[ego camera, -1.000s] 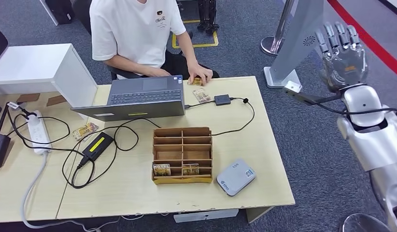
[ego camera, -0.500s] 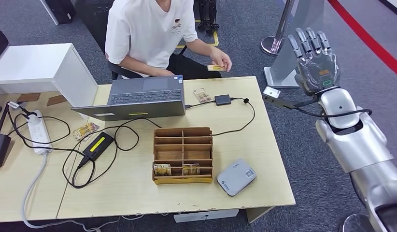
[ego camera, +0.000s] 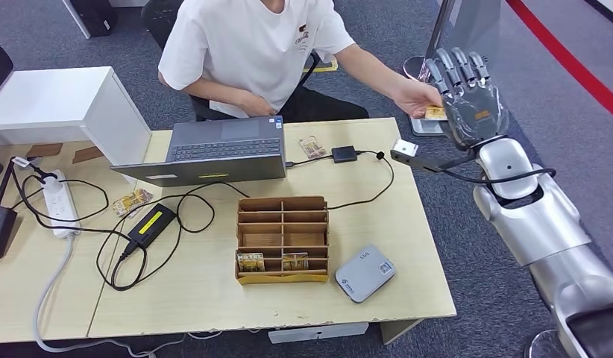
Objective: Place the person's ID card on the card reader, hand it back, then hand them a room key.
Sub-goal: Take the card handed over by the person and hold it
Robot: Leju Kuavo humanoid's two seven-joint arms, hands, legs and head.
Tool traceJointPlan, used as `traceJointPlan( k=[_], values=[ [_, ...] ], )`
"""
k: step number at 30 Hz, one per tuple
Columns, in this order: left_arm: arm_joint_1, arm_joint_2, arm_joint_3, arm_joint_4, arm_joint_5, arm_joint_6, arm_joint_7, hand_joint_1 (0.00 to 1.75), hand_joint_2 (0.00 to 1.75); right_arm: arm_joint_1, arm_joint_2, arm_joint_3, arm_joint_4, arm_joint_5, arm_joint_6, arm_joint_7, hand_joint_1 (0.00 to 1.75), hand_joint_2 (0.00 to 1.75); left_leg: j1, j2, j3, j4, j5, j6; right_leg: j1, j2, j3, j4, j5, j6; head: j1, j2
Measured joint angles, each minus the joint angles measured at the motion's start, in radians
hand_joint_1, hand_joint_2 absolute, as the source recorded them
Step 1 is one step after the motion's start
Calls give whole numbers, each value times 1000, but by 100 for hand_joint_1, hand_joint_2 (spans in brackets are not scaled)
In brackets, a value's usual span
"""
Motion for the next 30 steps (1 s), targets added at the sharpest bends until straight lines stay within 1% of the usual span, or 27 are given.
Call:
traceJointPlan(
  k=[10, 14, 21, 30],
  values=[
    [0, 0, 0, 0, -3, -2, 0, 0, 175, 18, 13, 11, 38, -2, -35, -3, 0, 175, 0, 0, 0, 0, 0, 0, 0, 0, 0, 0, 0, 0, 0, 0],
    [0, 0, 0, 0, -2, -2, 1, 0, 175, 20, 24, 11, 57, -5, -48, -8, 175, 175, 0, 0, 0, 0, 0, 0, 0, 0, 0, 0, 0, 0, 0, 0],
    [0, 0, 0, 0, 2, -3, 0, 0, 175, 31, 32, 11, 66, -33, -47, -27, 175, 175, 0, 0, 0, 0, 0, 0, 0, 0, 0, 0, 0, 0, 0, 0],
    [0, 1, 0, 0, 4, -4, 0, 0, 175, 40, 36, 11, 72, -35, -47, -32, 175, 175, 0, 0, 0, 0, 0, 0, 0, 0, 0, 0, 0, 0, 0, 0]
  ],
)
